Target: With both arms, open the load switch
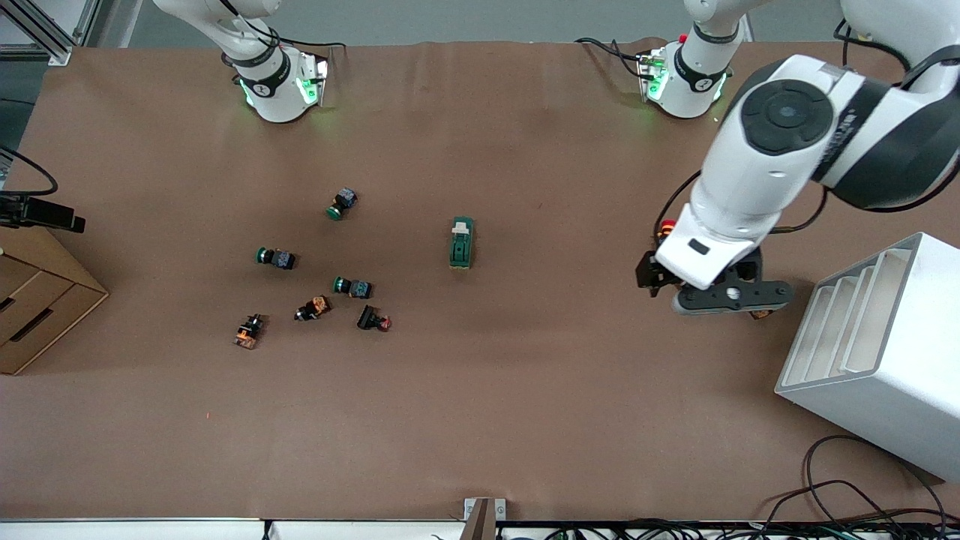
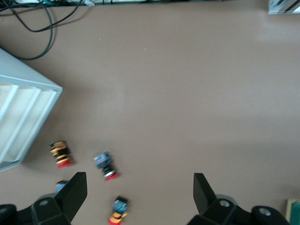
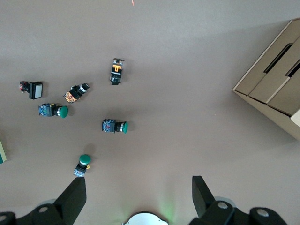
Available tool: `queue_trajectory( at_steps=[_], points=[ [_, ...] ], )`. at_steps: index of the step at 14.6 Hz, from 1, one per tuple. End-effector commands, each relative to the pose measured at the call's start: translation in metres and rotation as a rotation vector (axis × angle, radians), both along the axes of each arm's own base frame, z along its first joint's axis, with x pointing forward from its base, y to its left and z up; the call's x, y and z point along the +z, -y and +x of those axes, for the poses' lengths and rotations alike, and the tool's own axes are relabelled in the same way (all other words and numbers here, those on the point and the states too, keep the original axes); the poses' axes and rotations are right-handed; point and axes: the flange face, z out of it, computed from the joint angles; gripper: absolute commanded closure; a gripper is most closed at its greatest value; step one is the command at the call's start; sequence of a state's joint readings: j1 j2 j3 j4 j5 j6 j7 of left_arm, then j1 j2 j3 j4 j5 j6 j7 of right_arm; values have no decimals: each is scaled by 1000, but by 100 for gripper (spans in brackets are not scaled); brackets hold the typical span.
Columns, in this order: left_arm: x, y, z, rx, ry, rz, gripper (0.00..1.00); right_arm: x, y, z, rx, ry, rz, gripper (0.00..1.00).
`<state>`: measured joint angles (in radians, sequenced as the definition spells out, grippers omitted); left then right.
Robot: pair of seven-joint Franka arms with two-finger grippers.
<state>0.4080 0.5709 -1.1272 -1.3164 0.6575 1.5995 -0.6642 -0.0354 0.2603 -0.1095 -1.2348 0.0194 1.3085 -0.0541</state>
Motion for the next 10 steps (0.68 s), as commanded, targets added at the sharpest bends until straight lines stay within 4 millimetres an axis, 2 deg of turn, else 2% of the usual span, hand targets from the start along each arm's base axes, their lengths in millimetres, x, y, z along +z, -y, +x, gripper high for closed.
queue_trajectory(
  at_steps=[1,5,9,10],
  points=[
    [41,-47,-8,2,-22,21,0,6,-3,-41,0,79,16,0],
    [79,-111,-16,6,-28,-20,0,26,-7,-60,11,109,9,0],
    [98,-157,-36,-30,-82,-52,0,44,-7,-76,16,104,10,0],
    [98,-161,-42,-40,-89,-51,0,47,-7,-79,16,101,10,0]
  ],
)
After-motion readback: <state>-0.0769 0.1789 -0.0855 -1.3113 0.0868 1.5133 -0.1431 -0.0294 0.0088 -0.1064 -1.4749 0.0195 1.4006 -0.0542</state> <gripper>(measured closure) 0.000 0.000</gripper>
